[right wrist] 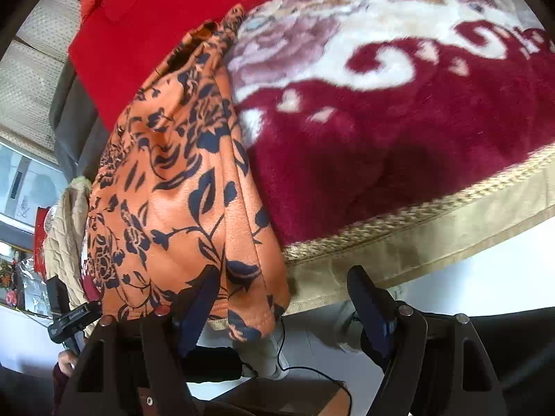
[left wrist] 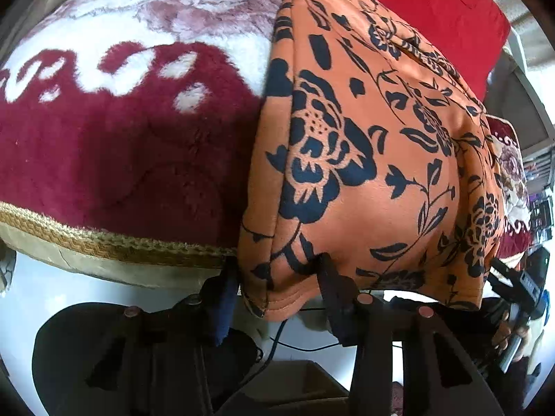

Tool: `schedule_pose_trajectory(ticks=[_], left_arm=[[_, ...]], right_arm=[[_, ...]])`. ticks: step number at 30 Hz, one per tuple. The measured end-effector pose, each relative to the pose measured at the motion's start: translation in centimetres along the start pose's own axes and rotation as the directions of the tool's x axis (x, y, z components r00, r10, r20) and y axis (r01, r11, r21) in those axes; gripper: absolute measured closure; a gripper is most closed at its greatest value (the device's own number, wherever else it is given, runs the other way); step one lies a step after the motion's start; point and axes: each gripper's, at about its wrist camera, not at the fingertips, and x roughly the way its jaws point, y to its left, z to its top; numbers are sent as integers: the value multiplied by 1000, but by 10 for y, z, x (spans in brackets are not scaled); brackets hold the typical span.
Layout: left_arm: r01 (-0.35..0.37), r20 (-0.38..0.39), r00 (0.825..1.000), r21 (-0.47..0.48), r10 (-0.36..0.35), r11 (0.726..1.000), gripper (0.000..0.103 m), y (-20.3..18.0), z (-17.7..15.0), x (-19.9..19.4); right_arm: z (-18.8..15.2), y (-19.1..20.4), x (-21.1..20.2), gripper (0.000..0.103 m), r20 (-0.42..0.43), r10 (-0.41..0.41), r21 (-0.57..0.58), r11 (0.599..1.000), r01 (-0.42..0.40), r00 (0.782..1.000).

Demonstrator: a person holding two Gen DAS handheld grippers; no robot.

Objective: Fold small clothes

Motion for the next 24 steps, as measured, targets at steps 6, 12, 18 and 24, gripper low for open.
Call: schedule_pose_trajectory(ticks=[6,12,18,24], left_arm=[[40,-22,999,-65,-41,997,47,15,-6,3],[89,-15,996,-64,-90,994,74,21,-9,3],[173,22,985,-47,-172,984,95,26,-11,-34],[303,131,946,-20,-298,953,95,27,21,-95]], right_arm=[[-2,18,44,25,-70,-2,-29,1000,-1,998],[-6,44,30,84,-59,13,-86,996,-18,998],[8,63,-14,90,-6,150,-106,983,-150,989],[28,96,-63,90,92,272,-154,954,-256,958]])
